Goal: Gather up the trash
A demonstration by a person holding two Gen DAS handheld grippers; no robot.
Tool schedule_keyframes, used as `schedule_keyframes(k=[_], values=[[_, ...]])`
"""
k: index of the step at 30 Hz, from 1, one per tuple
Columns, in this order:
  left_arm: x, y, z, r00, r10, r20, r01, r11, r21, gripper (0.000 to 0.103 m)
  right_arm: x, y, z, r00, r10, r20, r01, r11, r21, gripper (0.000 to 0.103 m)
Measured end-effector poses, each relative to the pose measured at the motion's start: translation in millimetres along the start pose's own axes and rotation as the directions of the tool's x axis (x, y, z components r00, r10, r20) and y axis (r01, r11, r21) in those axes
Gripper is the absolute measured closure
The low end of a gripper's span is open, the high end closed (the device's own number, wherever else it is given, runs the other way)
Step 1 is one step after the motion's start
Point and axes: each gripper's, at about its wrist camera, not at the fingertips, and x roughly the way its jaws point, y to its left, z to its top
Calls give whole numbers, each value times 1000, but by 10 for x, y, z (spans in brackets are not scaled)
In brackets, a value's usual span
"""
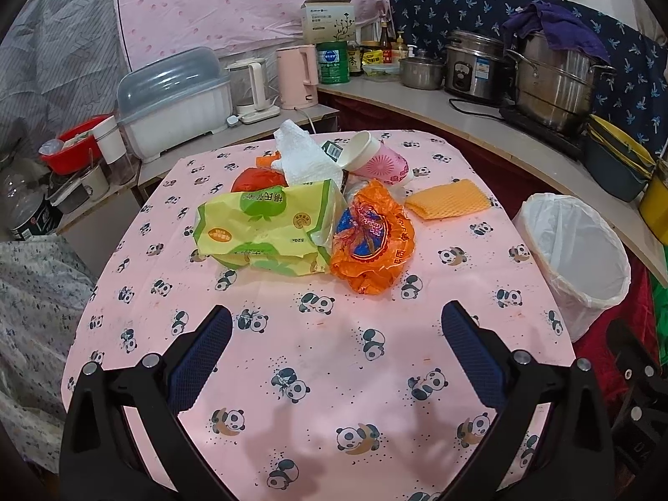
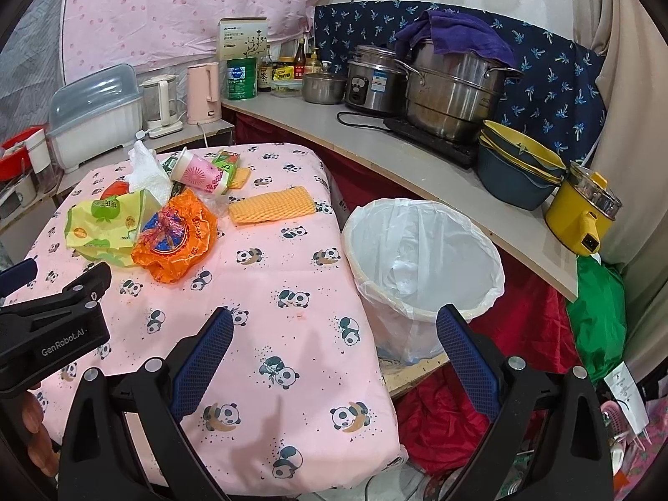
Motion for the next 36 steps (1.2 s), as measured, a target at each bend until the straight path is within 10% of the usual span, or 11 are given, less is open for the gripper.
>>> schedule_keyframes(k=[36], values=[[-25, 3, -17, 1000, 0, -2, 0, 1000, 10, 7, -34, -75, 19, 1000, -5, 11, 5, 1000, 13, 9]])
